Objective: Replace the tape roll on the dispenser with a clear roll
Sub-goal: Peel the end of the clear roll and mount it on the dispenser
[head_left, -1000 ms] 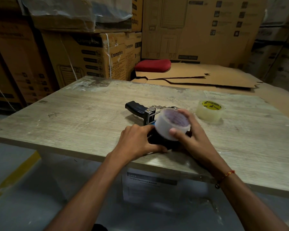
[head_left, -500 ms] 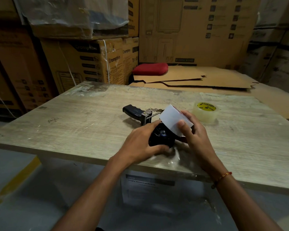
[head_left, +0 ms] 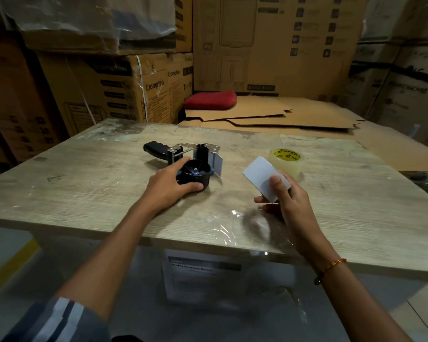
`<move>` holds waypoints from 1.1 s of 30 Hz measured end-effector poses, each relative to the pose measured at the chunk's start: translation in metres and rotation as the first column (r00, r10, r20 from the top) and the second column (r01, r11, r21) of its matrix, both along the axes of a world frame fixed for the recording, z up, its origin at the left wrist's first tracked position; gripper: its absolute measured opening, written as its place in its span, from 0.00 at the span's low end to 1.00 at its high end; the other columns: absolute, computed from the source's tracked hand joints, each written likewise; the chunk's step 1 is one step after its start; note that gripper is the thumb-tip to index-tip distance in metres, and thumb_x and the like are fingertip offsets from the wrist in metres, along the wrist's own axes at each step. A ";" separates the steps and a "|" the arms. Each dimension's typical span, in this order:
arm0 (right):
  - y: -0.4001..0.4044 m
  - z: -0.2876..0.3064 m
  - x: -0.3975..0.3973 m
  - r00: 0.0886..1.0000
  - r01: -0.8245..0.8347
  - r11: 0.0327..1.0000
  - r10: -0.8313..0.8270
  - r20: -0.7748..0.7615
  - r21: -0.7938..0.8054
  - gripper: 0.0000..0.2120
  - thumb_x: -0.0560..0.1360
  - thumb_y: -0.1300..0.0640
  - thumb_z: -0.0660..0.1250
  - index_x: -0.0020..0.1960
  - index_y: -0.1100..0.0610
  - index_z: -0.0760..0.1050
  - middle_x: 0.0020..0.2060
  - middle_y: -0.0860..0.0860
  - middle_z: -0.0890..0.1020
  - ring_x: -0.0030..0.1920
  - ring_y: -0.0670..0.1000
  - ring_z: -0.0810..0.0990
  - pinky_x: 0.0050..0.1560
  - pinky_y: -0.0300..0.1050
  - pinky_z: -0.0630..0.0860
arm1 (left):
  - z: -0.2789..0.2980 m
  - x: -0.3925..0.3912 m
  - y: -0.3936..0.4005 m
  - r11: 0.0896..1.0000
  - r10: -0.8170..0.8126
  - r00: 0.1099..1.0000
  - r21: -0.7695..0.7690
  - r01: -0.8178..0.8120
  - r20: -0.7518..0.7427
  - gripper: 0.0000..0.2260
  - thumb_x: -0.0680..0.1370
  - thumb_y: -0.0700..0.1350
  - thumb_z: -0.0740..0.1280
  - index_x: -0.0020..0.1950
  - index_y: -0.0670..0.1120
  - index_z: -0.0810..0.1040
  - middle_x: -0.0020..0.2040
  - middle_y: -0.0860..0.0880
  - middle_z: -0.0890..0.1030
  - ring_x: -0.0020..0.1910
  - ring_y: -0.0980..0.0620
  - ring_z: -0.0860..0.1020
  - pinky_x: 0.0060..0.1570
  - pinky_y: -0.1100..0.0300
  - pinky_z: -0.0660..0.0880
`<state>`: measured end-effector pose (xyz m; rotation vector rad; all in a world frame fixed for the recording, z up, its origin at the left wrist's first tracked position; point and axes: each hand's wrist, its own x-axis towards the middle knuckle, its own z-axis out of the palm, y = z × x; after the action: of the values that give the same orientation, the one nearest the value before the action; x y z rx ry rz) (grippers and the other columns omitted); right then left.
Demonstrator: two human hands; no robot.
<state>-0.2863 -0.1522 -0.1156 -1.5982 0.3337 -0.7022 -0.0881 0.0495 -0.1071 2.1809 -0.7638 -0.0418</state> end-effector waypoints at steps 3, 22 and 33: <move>-0.001 -0.001 -0.001 1.000 -0.012 1.000 0.012 -0.016 0.022 0.35 0.73 0.35 0.67 0.74 0.54 0.70 0.58 0.55 0.81 0.50 0.56 0.87 0.44 0.43 0.83 | -0.001 0.015 0.006 0.998 0.068 0.998 0.006 -0.068 -0.003 0.40 0.69 0.61 0.76 0.77 0.61 0.63 0.73 0.46 0.73 0.69 0.45 0.74 0.62 0.53 0.71; 0.008 0.000 -0.007 0.994 -0.107 0.847 0.093 -0.053 -0.520 0.41 0.68 0.53 0.79 0.74 0.45 0.60 0.68 0.37 0.71 0.69 0.38 0.71 0.67 0.37 0.72 | -0.002 -0.085 -0.028 0.822 -0.455 0.854 -0.489 0.293 -0.253 0.22 0.77 0.51 0.67 0.71 0.51 0.72 0.66 0.48 0.78 0.56 0.50 0.83 0.57 0.52 0.80; 0.008 -0.001 -0.007 0.994 -0.113 0.839 0.101 -0.051 -0.532 0.40 0.71 0.51 0.80 0.76 0.44 0.63 0.72 0.41 0.69 0.69 0.44 0.72 0.62 0.50 0.80 | 0.002 -0.074 -0.044 0.858 -0.348 0.823 -0.505 0.087 -0.449 0.12 0.83 0.42 0.58 0.57 0.46 0.82 0.45 0.42 0.84 0.43 0.40 0.84 0.50 0.32 0.79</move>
<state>-0.2932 -0.1440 -0.1164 -2.1398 0.0553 -0.7302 -0.1621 0.0058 -0.1049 1.4976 -0.6223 -0.5132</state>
